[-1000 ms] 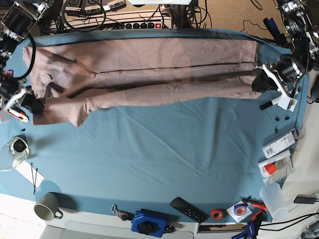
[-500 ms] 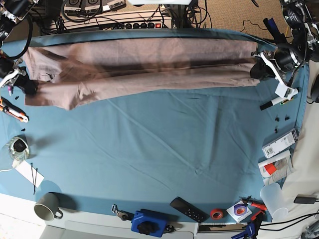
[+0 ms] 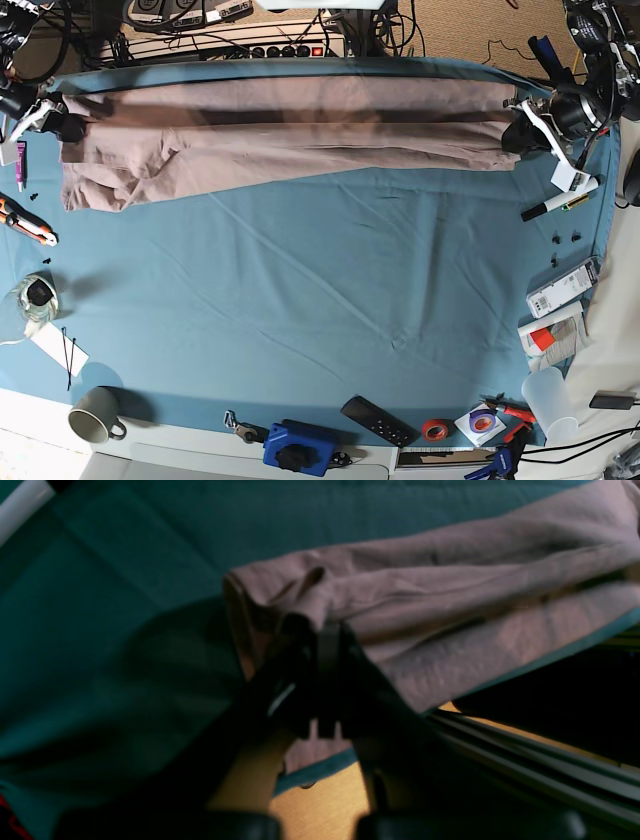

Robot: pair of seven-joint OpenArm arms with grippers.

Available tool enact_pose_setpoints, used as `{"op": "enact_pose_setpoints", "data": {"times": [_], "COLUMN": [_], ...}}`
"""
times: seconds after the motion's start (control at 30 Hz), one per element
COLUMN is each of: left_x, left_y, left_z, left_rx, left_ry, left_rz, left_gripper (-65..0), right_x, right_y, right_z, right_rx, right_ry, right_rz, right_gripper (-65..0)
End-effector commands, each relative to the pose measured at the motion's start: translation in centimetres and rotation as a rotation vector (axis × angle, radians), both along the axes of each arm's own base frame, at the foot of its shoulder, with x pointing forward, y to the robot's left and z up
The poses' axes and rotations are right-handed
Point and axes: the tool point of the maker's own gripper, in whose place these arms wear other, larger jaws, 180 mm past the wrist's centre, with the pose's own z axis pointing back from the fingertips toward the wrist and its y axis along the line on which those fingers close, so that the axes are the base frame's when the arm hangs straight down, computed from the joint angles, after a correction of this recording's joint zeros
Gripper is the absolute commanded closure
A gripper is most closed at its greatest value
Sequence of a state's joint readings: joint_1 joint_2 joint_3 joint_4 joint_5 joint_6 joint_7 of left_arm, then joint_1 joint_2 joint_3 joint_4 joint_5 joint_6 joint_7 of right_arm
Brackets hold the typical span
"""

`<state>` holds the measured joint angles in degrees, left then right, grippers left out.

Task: Fold the T-shirt properly
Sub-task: 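Pull the folded strip taut and lay it flat with both grippers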

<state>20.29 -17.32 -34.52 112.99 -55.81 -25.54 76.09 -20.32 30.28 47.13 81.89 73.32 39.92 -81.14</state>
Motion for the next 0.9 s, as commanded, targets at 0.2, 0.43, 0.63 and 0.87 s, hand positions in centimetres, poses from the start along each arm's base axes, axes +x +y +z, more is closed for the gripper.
{"op": "enact_pose_setpoints", "data": {"times": [0.2,0.43,0.63,0.87], "left_x": [-1.3,-1.0,-0.5,-0.7], "left_y": [0.2,0.1,0.7,0.9], "left_z": [-0.2,0.1,0.1,-0.8], "left_rx": [0.036,0.023,0.044,0.025], "left_ry": [-0.001,-0.033,-0.054,-0.026], "left_rz": [-0.050,-0.031,-0.003,0.042], "left_gripper": [0.0,-22.4,-31.8,-31.8], "right_x": [0.8,0.9,0.9,0.9], "right_y": [-0.8,-0.8,-0.8,-0.8], "right_z": [1.5,1.5,1.6,1.6], "right_rx": [-0.037,-0.036,-0.034,-0.034], "right_ry": [-0.040,-0.041,-0.044,-0.044], "right_rz": [0.005,0.005,0.005,0.005], "right_gripper": [0.0,-11.9,-15.9,-15.9]}}
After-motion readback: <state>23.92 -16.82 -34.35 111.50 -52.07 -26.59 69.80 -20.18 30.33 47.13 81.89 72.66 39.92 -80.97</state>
